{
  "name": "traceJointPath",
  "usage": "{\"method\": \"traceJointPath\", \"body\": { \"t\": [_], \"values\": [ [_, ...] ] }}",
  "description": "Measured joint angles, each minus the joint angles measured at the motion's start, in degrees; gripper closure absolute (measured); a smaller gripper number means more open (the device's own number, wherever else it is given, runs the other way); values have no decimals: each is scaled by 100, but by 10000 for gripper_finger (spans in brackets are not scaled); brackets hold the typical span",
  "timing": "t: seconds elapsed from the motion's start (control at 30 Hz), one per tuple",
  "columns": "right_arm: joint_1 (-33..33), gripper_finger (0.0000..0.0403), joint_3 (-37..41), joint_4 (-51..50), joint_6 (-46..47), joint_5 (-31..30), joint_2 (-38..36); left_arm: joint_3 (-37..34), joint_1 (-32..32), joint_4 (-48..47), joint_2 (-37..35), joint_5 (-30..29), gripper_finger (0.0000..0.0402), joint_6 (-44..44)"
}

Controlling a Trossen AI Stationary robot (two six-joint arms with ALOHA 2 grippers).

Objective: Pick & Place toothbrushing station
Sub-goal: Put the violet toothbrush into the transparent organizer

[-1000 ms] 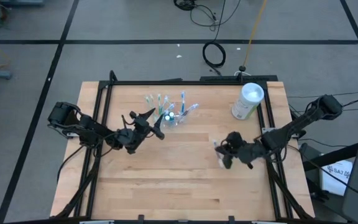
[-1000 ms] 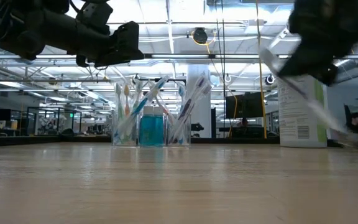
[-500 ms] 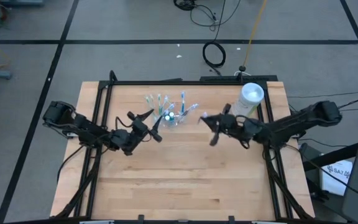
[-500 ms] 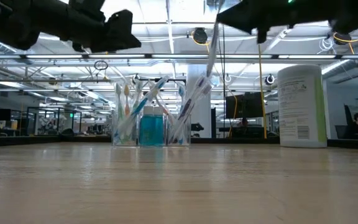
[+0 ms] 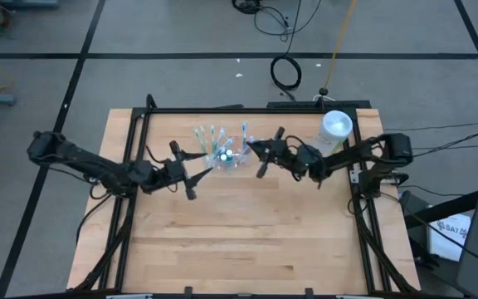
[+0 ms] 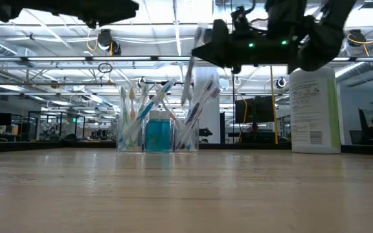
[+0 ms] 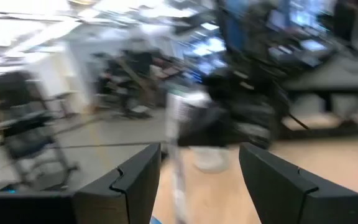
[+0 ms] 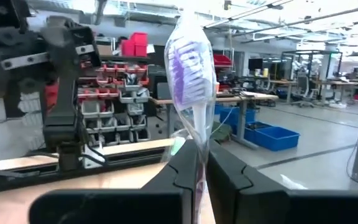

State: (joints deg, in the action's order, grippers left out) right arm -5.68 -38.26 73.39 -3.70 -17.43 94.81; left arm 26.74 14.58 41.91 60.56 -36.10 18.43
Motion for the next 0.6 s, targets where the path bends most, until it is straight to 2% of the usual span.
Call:
{"method": "traceJointPath", "body": {
  "t": [0.13,0.27,0.4,0.6],
  "values": [
    [-115,390,-339,-186,56,268,362,-2,-277,-1451,-787,1005,176,-263],
    [-152,390,-511,-766,142,222,609,-2,-565,-2498,-1433,1582,176,-362],
    [-224,390,-620,-1048,153,-200,680,-2,-763,-2714,-1769,1745,176,-413],
    [-372,390,-627,-1540,475,-161,690,-2,-937,-2833,-1792,1773,176,-312]
  ]
}}
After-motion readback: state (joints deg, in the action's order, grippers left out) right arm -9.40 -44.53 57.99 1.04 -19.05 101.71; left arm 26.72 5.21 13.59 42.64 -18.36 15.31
